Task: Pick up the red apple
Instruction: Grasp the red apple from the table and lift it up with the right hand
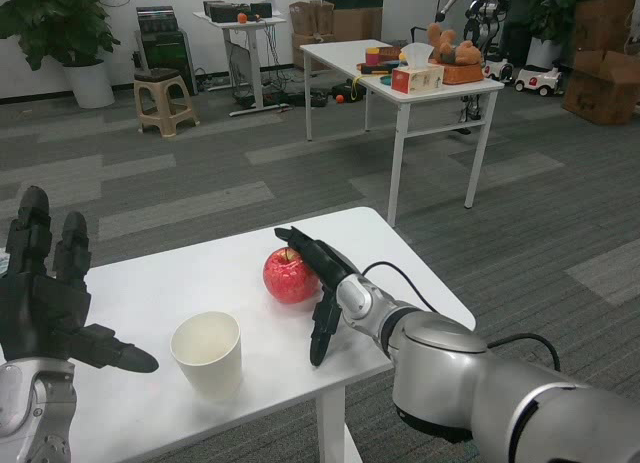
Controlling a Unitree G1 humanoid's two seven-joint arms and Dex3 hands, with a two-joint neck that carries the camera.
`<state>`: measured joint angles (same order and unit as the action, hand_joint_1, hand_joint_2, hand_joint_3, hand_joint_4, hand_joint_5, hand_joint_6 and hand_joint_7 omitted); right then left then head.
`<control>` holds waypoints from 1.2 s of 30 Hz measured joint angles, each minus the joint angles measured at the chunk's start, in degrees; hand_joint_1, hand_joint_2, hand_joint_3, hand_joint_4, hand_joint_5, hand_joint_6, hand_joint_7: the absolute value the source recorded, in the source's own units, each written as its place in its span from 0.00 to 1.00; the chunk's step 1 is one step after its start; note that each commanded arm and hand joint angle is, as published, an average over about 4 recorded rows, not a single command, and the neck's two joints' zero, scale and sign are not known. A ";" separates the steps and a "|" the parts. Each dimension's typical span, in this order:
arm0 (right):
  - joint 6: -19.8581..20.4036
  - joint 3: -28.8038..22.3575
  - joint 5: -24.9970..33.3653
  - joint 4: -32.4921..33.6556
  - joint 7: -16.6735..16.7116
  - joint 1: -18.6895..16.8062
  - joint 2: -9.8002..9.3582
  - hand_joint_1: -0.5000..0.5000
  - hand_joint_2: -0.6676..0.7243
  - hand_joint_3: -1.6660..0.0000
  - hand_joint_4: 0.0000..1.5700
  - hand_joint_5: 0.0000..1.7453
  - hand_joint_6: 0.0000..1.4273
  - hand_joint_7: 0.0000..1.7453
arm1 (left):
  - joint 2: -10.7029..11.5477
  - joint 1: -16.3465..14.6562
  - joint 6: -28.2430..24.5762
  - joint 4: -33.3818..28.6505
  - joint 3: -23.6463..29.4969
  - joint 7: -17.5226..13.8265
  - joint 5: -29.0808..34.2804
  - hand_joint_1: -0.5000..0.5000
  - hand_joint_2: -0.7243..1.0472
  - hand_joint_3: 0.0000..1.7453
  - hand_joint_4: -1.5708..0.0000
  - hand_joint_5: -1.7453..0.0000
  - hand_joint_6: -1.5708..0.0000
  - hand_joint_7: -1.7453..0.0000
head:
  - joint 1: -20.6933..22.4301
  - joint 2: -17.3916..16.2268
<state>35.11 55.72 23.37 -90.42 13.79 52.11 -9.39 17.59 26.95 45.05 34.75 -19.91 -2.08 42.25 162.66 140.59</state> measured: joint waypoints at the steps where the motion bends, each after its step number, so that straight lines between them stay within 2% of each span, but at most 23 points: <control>1: 0.04 0.16 0.09 -0.23 -0.14 0.05 0.00 0.04 0.62 1.00 0.00 0.00 0.00 0.12 | 0.00 -0.01 0.00 0.00 0.00 0.00 0.00 0.02 0.10 0.03 1.00 0.96 1.00 1.00 | -0.01 -0.03; 2: 0.08 0.30 0.15 -0.42 -0.23 0.10 0.00 0.04 0.61 1.00 0.00 0.00 0.00 0.12 | 0.00 -0.01 0.00 0.00 0.00 0.00 0.00 0.02 0.10 0.03 1.00 0.94 1.00 1.00 | -0.01 -0.06; 6: 0.25 0.88 0.24 -1.33 -0.58 0.29 0.00 0.04 0.59 1.00 0.00 0.00 0.00 0.12 | 0.00 -0.02 0.00 0.00 0.00 0.00 0.00 0.02 0.10 0.01 1.00 1.00 1.00 1.00 | 0.00 -0.12; 9: 0.32 1.31 0.46 -2.01 -0.83 0.36 0.00 0.04 0.59 1.00 0.00 0.00 0.00 0.12 | 0.00 -0.03 0.01 0.00 0.00 0.00 0.00 0.02 0.10 0.05 1.00 0.96 1.00 1.00 | 0.02 -0.30; 13: 0.34 1.59 0.54 -2.16 -0.91 0.40 -0.01 0.04 0.55 1.00 0.00 0.00 0.00 0.16 | 0.00 -0.03 0.01 0.00 0.00 0.00 0.00 0.02 0.10 0.05 1.00 0.97 1.00 1.00 | 0.04 -0.31; 18: 0.49 1.66 0.61 -2.63 -0.97 0.46 -0.01 0.04 0.55 1.00 0.00 0.00 0.00 0.20 | 0.00 -0.03 0.01 0.00 0.00 0.00 0.00 0.02 0.10 0.03 1.00 0.97 1.00 1.00 | 0.04 -0.31; 20: 0.51 1.66 0.62 -2.75 -0.98 0.47 -0.01 0.04 0.52 1.00 0.00 0.00 0.00 0.22 | 0.00 -0.03 0.01 0.00 0.00 0.00 0.00 0.02 0.10 0.01 1.00 0.96 1.00 1.00 | 0.04 -0.31; 23: 0.53 1.34 0.58 -2.79 -1.00 0.48 -0.01 0.07 0.45 1.00 0.00 0.00 0.03 0.27 | 0.00 -0.04 0.01 0.00 0.00 0.00 0.00 0.02 0.10 0.05 1.00 0.94 1.00 1.00 | 0.11 -0.37; 27: 0.55 -1.40 0.46 -3.02 -1.02 0.05 -0.06 0.08 0.35 0.98 0.00 0.00 0.10 0.31 | -0.01 -0.07 0.01 -0.03 0.01 0.00 0.00 0.02 0.10 0.04 1.00 0.94 1.00 1.00 | 0.14 -0.39; 29: 0.56 -2.63 0.50 -3.03 -0.99 -0.25 -0.10 0.08 0.30 0.95 0.00 0.00 0.15 0.36 | -0.02 -0.09 0.01 -0.04 0.01 0.00 0.00 0.02 0.10 0.04 1.00 0.94 1.00 1.00 | 0.14 -0.39; 32: 0.64 -3.64 0.49 -3.03 -0.90 -0.49 -0.14 0.08 0.25 0.95 0.00 0.03 0.22 0.50 | -0.02 -0.10 0.02 -0.04 0.01 0.00 0.00 0.02 0.10 0.04 1.00 0.99 1.00 1.00 | 0.20 -0.41; 36: 0.69 -5.70 0.31 -3.03 -0.87 -0.90 -0.26 0.08 0.20 0.92 0.00 0.08 0.31 0.69 | -0.03 -0.14 0.02 -0.04 0.04 0.00 0.00 0.02 0.10 0.05 1.00 0.94 1.00 1.00 | 0.32 -0.40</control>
<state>35.80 50.02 23.68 -93.46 12.92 51.21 -9.65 17.56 26.81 45.07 34.71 -19.87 -2.08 42.25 162.98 140.19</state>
